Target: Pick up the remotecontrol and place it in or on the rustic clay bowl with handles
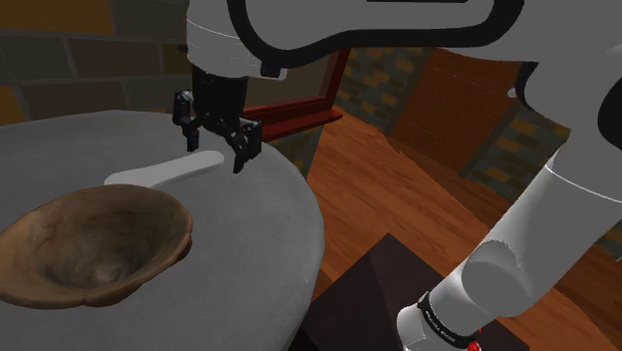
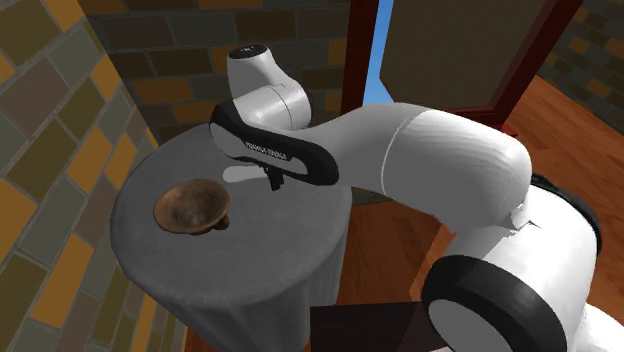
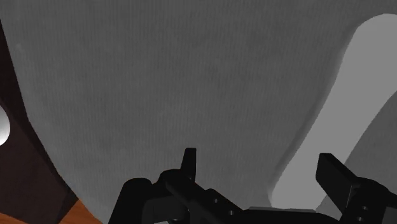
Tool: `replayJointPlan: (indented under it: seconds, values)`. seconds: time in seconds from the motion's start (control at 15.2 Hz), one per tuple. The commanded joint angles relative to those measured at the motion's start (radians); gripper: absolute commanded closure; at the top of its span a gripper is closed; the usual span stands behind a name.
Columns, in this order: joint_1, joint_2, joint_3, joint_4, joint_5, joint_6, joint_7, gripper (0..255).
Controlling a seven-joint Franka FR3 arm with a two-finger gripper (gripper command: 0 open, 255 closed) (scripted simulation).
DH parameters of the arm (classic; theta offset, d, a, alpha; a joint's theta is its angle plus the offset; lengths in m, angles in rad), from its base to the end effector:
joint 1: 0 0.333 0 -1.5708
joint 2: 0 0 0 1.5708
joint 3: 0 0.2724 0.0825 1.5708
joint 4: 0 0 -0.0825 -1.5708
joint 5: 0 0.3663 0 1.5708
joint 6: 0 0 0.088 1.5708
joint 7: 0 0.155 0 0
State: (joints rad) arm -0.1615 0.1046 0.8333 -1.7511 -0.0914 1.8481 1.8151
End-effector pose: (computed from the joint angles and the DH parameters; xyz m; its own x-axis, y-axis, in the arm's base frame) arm 0.4583 0.3378 0.4346 0.4327 -0.9015 0.0043 -0.9011 -0.4327 -0.0292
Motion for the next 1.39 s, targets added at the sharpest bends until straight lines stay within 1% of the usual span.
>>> replayJointPlan:
  seconds: [0.0,0.13,0.33,0.86,1.32]
  values:
    - [0.041,0.119,-0.002,0.095,-0.09,-0.019,0.135,0]
    - [0.105,0.229,-0.029,0.202,-0.161,-0.048,0.241,0]
    - [0.207,0.38,-0.082,0.384,-0.239,-0.103,0.367,0]
    - [0.196,0.389,-0.093,0.294,-0.249,-0.008,0.378,0]
    - [0.196,0.389,-0.093,0.294,-0.249,-0.008,0.378,0]
